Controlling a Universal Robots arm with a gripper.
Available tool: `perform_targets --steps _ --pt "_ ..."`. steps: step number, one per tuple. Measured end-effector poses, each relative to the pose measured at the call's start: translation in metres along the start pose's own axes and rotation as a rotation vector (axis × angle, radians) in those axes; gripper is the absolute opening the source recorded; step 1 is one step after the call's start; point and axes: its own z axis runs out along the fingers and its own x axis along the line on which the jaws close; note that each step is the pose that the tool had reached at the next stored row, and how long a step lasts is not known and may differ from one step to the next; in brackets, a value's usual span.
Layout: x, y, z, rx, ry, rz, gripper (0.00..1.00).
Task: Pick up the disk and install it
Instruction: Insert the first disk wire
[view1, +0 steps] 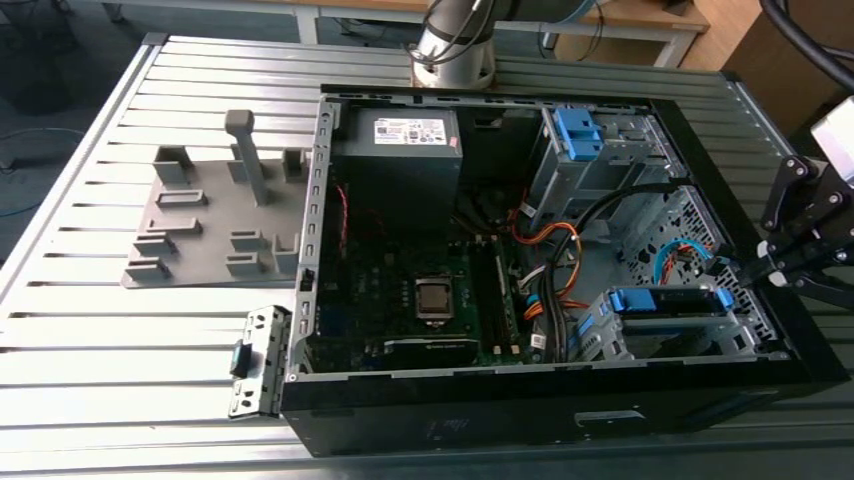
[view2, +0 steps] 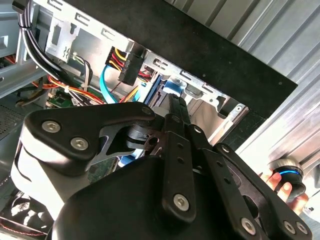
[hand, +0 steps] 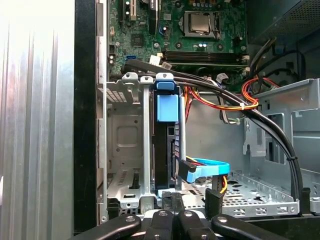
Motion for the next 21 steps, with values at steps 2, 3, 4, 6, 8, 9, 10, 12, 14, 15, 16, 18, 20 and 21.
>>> perform_targets --steps 2,3,4,6,8,9,10,12,14,15,16,18,20,21 --pt "0.0 0.0 0.0 0.0 0.0 0.0 0.11" --pt "0.0 -0.0001 0.0 0.0 0.0 0.0 0.11" --pt "0.0 -0.0001 0.0 0.0 0.0 0.0 0.11" --pt "0.0 -0.0002 0.0 0.0 0.0 0.0 0.11" --pt "0.0 -0.0002 0.0 0.0 0.0 0.0 0.17" --pt "0.0 -0.0002 0.0 0.0 0.0 0.0 0.23" --pt "0.0 -0.0003 0.0 0.0 -0.0001 0.0 0.29" --pt "0.0 -0.0003 0.0 0.0 0.0 0.0 0.35" --pt "0.0 -0.0004 0.0 -0.0001 0.0 0.0 0.41" --pt "0.0 -0.0004 0.0 0.0 0.0 0.0 0.41" --pt "0.0 -0.0004 0.0 0.0 0.0 0.0 0.41" --pt "0.0 -0.0005 0.0 -0.0001 0.0 0.0 0.41" --pt "-0.0003 -0.0005 0.0001 0.0 -0.0001 0.0 0.41" --pt "-0.0009 -0.0005 0.0003 0.0 0.0 0.0 0.41"
